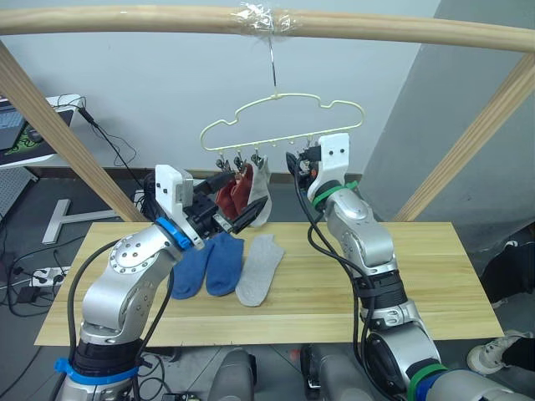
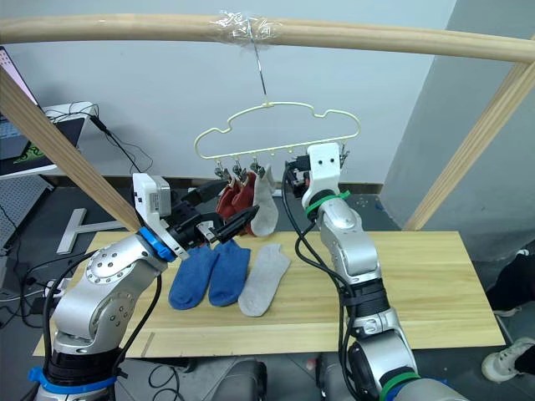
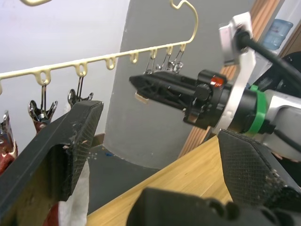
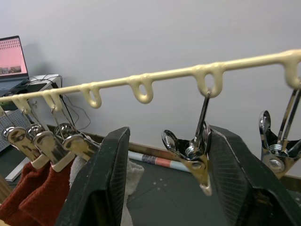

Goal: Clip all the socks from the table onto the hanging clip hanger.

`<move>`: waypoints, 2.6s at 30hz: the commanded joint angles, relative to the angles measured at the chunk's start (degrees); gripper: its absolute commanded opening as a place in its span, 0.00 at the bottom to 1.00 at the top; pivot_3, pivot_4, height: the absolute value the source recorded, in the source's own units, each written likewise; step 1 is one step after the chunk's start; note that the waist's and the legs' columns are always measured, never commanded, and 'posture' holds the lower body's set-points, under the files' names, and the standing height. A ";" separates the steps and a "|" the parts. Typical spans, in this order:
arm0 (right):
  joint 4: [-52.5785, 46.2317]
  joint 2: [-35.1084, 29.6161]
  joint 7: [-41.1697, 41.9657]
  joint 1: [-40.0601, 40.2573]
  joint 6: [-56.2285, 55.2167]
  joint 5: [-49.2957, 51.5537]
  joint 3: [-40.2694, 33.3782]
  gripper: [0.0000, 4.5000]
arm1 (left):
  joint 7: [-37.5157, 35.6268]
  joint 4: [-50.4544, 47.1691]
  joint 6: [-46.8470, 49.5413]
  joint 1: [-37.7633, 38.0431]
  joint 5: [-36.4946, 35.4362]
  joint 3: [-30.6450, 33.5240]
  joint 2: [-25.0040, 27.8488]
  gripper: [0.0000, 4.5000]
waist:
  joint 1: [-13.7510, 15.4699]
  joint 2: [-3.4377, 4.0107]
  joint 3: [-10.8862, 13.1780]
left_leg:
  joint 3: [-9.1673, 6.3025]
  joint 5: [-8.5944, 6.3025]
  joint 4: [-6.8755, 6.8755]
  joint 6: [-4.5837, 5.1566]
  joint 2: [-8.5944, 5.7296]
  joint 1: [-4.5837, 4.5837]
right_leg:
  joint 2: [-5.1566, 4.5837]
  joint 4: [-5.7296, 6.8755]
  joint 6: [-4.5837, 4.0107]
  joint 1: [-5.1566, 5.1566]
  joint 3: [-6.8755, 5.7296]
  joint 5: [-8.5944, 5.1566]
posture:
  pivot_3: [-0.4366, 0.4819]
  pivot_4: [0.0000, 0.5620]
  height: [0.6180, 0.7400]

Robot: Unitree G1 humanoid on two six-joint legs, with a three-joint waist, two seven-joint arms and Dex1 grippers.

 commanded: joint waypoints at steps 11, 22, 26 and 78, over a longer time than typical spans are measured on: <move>2.04 -0.11 0.31 -3.57 -3.31 0.93 -1.42 0.57 | 0.91 -3.36 -0.42 -1.95 -0.83 0.50 -0.62 1.00 | 0.06 0.02 0.01 | 0.00 0.00 -0.01 0.00 0.00 -0.06 | 0.00 -0.01 0.00 -0.04 -0.03 0.00 | 0.59 0.36 1.00; 2.41 -0.17 0.16 -3.89 -3.94 0.82 -1.73 0.57 | 0.70 -3.42 -1.03 -2.43 -0.80 0.60 -0.94 1.00 | 0.06 0.02 0.01 | 0.00 0.00 0.00 0.00 0.00 -0.15 | 0.00 -0.01 0.00 -0.09 -0.05 0.00 | 0.59 0.36 1.00; 2.57 -0.08 0.10 -3.93 -3.88 0.77 -1.64 0.57 | 0.65 -3.51 -0.85 -2.39 -0.74 0.65 -1.00 1.00 | 0.06 0.02 0.02 | 0.00 0.00 0.00 0.00 0.00 -0.15 | 0.00 -0.02 0.00 -0.09 -0.06 0.00 | 0.59 0.36 1.00; 3.89 -1.54 2.29 -4.42 -4.95 1.46 -2.81 0.00 | 2.71 -2.55 0.49 1.36 1.78 -1.70 -1.89 1.00 | 0.00 0.06 0.05 | 0.00 0.00 -0.01 0.00 0.00 -0.18 | 0.00 -0.03 0.00 -0.12 -0.04 0.00 | 0.59 0.37 1.00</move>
